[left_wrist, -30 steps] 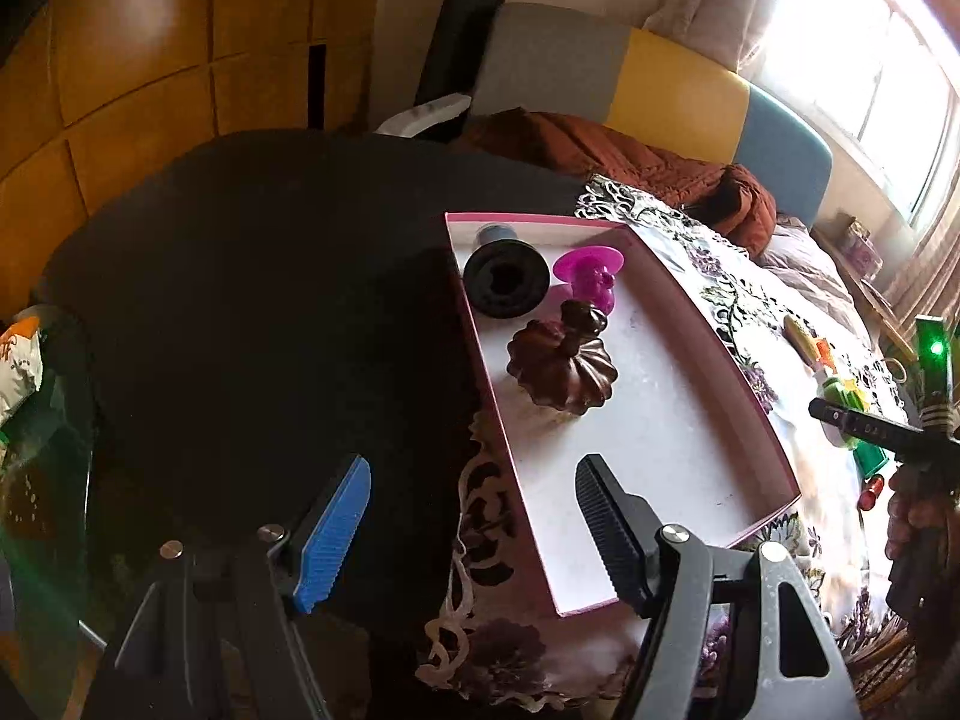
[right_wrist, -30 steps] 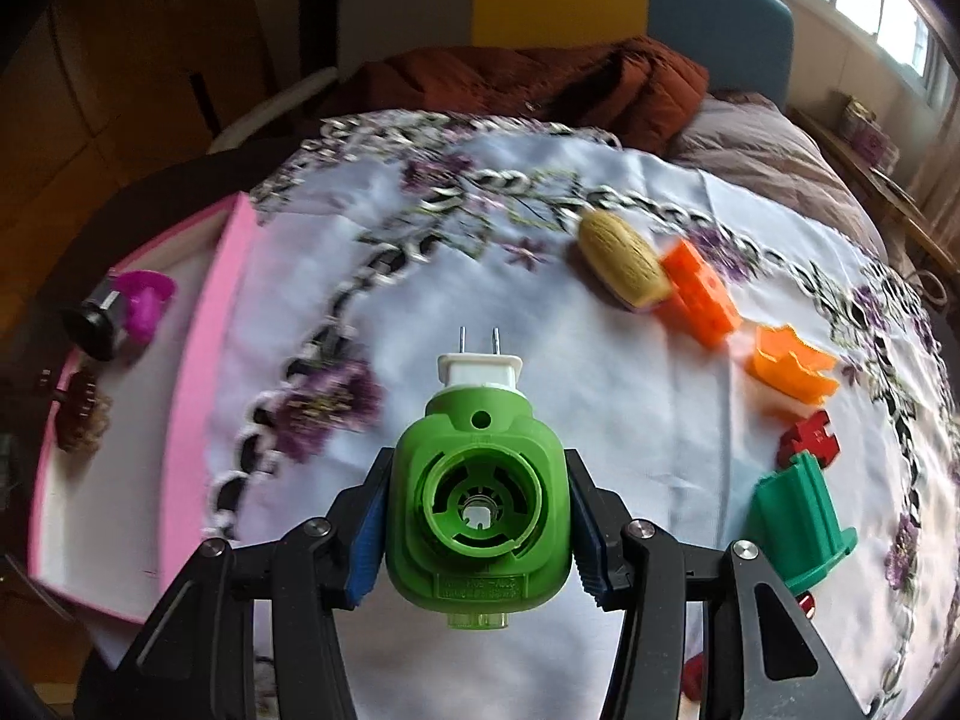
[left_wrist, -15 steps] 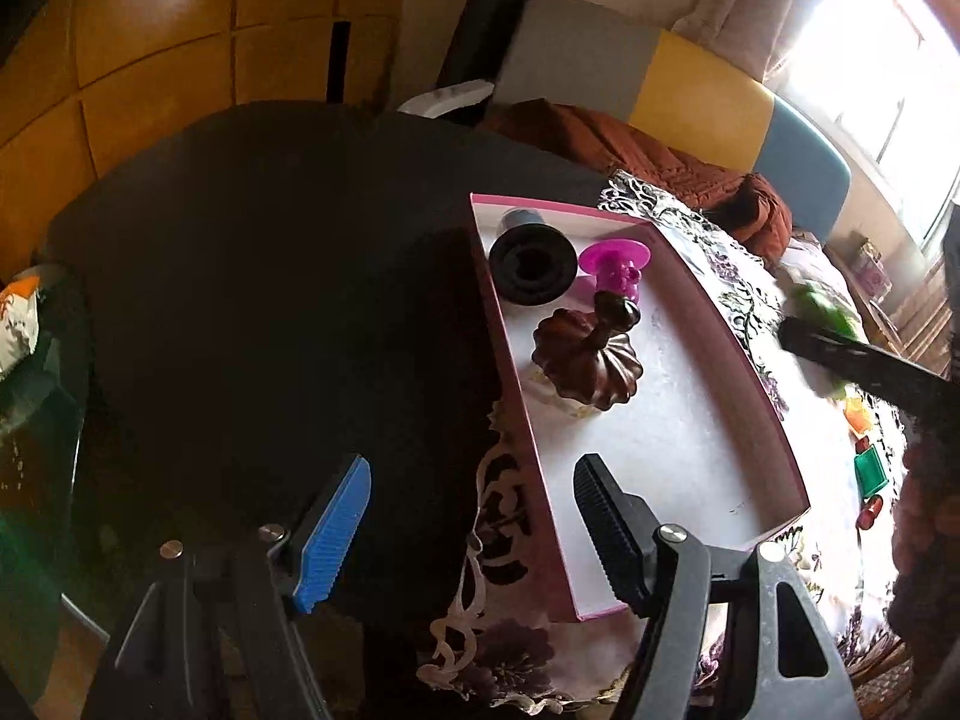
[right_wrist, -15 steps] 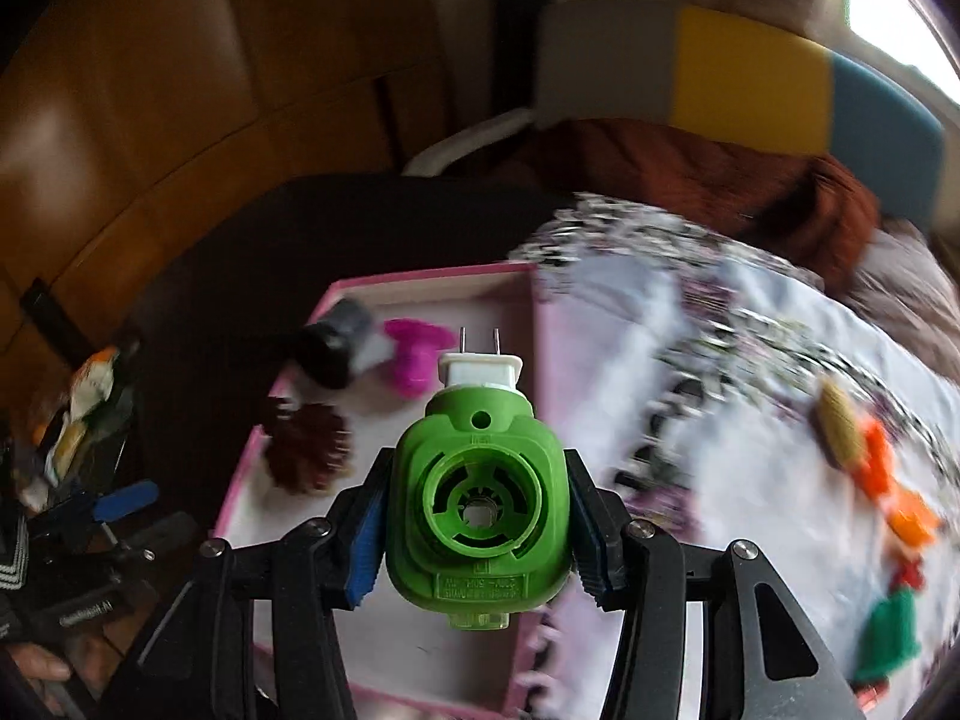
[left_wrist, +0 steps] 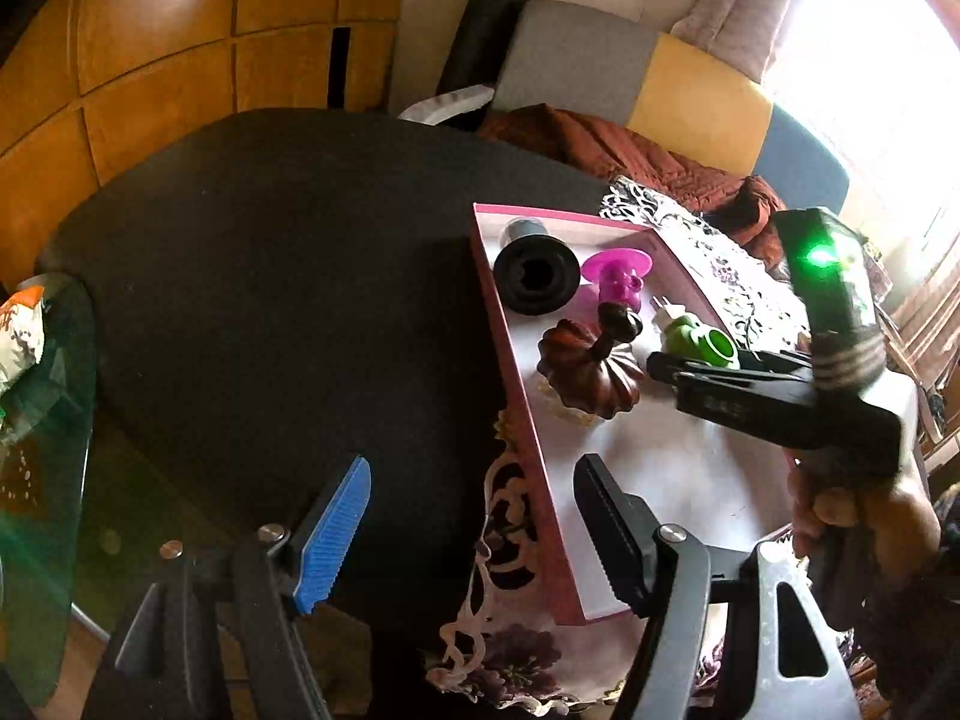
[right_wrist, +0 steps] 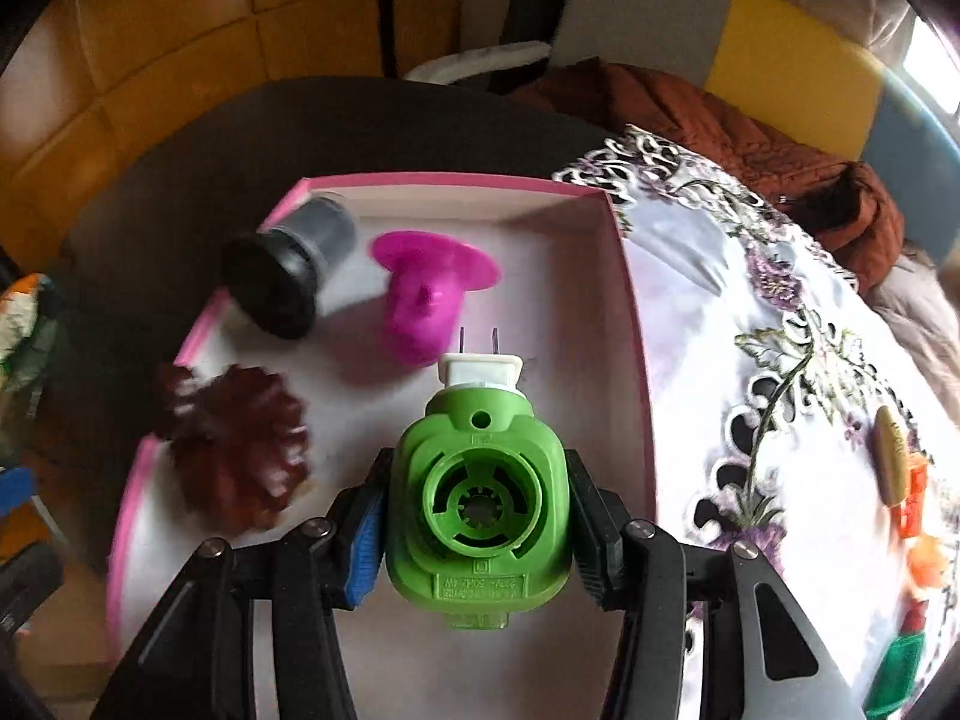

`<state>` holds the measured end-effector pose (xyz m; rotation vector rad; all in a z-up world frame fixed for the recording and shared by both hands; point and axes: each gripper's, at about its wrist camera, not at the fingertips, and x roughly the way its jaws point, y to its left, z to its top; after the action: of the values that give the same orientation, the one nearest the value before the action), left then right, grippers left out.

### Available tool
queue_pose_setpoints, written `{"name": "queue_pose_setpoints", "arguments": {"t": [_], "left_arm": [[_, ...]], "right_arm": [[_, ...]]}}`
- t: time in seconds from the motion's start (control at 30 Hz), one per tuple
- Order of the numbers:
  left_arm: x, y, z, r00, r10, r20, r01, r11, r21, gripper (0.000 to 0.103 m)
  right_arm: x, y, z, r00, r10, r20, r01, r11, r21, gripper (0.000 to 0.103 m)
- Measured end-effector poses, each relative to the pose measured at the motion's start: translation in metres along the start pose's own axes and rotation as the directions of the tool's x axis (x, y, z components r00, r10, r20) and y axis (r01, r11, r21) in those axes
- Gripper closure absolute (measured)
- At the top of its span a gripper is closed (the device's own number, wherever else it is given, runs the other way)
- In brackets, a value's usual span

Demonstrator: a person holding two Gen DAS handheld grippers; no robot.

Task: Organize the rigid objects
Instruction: 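Lower the green plug toy into the tray and open the right gripper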

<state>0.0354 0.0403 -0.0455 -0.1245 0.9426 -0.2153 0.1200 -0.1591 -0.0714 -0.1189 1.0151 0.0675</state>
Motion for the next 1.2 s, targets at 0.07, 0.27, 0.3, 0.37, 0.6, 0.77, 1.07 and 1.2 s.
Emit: {"name": "queue_pose_setpoints", "arguments": {"t": [0.07, 0.27, 0.3, 0.37, 0.6, 0.77, 1.07, 1.2], "left_arm": [[-0.001, -0.002, 0.000, 1.000, 0.000, 0.002, 0.000, 1.000, 0.005, 0.032], [-0.003, -0.006, -0.001, 1.000, -0.002, 0.007, 0.002, 1.000, 0.019, 0.032], [-0.004, -0.007, -0.001, 1.000, -0.004, 0.007, 0.004, 1.000, 0.021, 0.032], [-0.006, -0.009, 0.000, 1.000, -0.003, 0.012, 0.002, 1.000, 0.027, 0.032], [-0.009, -0.017, -0.002, 1.000, 0.016, 0.015, -0.017, 0.999, 0.051, 0.032], [-0.010, -0.021, -0.003, 1.000, 0.018, 0.012, -0.019, 0.998, 0.063, 0.032], [-0.017, -0.032, -0.003, 0.999, 0.018, 0.026, -0.020, 0.995, 0.095, 0.032], [-0.020, -0.038, -0.004, 1.000, 0.009, 0.030, -0.012, 0.994, 0.112, 0.032]], "right_arm": [[0.006, -0.003, 0.003, 1.000, -0.018, 0.000, 0.018, 1.000, 0.016, 0.050], [0.007, -0.007, 0.004, 0.999, -0.038, 0.001, 0.038, 0.999, 0.040, 0.051], [0.007, -0.008, 0.004, 0.999, -0.037, 0.000, 0.037, 0.999, 0.040, 0.051], [0.005, -0.009, 0.004, 1.000, -0.024, -0.001, 0.024, 0.999, 0.049, 0.049], [-0.010, -0.010, 0.001, 0.999, 0.012, 0.037, -0.014, 0.998, 0.065, 0.040], [-0.015, -0.013, -0.001, 0.999, 0.010, 0.049, -0.014, 0.997, 0.079, 0.039], [-0.037, -0.023, -0.008, 0.993, 0.035, 0.112, -0.048, 0.992, 0.120, 0.029], [-0.051, -0.029, -0.011, 0.987, 0.048, 0.152, -0.068, 0.989, 0.134, 0.028]]}}
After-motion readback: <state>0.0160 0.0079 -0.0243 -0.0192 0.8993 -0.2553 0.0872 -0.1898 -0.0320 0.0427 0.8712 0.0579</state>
